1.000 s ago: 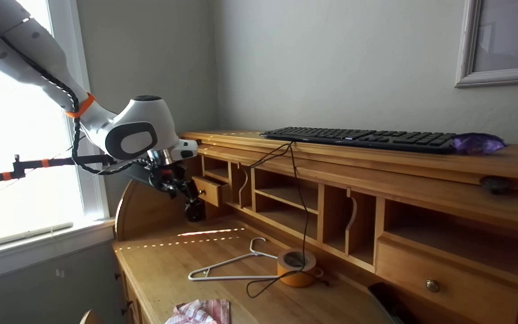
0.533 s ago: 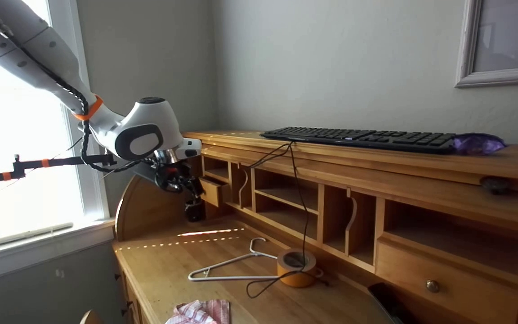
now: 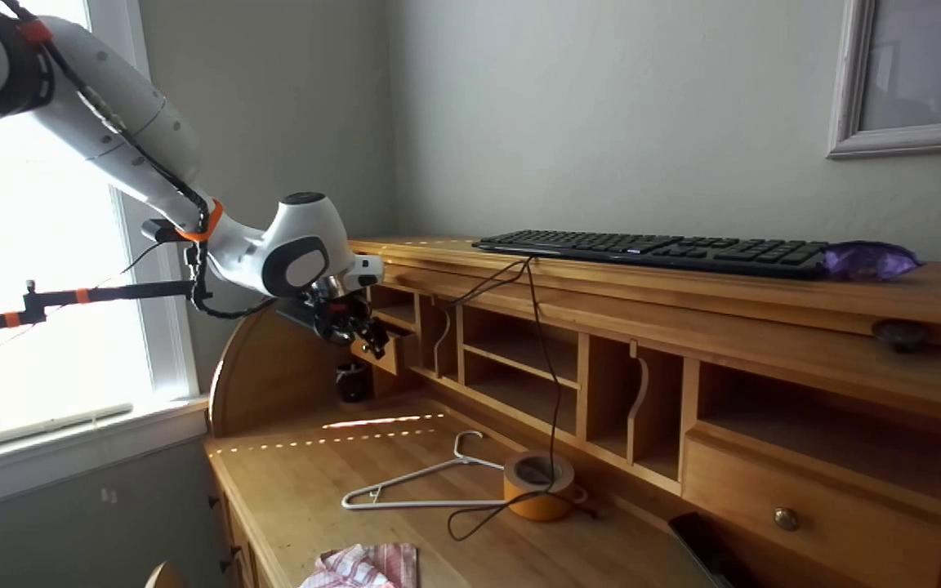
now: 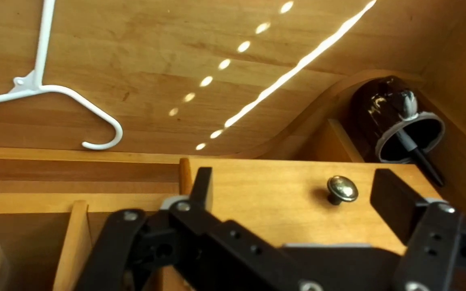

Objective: Open the drawer on the left side of the cabinet

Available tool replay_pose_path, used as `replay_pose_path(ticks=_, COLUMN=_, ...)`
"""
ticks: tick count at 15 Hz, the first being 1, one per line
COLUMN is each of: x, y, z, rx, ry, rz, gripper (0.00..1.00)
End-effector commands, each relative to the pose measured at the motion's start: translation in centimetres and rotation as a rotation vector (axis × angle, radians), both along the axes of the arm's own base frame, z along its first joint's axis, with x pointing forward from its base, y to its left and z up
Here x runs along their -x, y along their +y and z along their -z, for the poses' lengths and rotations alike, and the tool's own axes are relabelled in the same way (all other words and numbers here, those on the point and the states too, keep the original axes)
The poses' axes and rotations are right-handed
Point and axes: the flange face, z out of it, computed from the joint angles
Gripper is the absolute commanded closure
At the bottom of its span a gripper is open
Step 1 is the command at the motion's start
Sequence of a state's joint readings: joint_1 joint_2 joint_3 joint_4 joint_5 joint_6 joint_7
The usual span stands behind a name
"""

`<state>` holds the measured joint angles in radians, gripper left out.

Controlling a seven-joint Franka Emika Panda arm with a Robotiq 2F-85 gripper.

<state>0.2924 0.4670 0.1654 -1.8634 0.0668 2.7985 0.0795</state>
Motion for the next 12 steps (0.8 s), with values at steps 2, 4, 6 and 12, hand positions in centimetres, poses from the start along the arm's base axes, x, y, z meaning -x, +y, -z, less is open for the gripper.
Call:
replay_pose_path(ticks=2, x=-1.5, y=4.1, z=0.8, rx=-0.020, ry=-0.003, rz=0.042, gripper=0.00)
replay_pose_path(ticks=4, x=-1.7, y=5.3, z=1.0, rx=-0.016, ry=-0.017, rz=0.058, gripper=0.00)
replay_pose_path(ticks=6, x=-2.1, y=5.8, z=1.1, rx=-0.002, ry=-0.030, rz=0.089, gripper=0.01)
replay_pose_path(ticks=12, x=-2.1, y=6.7, z=1.1, rx=0.008, ry=-0.009, rz=0.156, gripper=0.25)
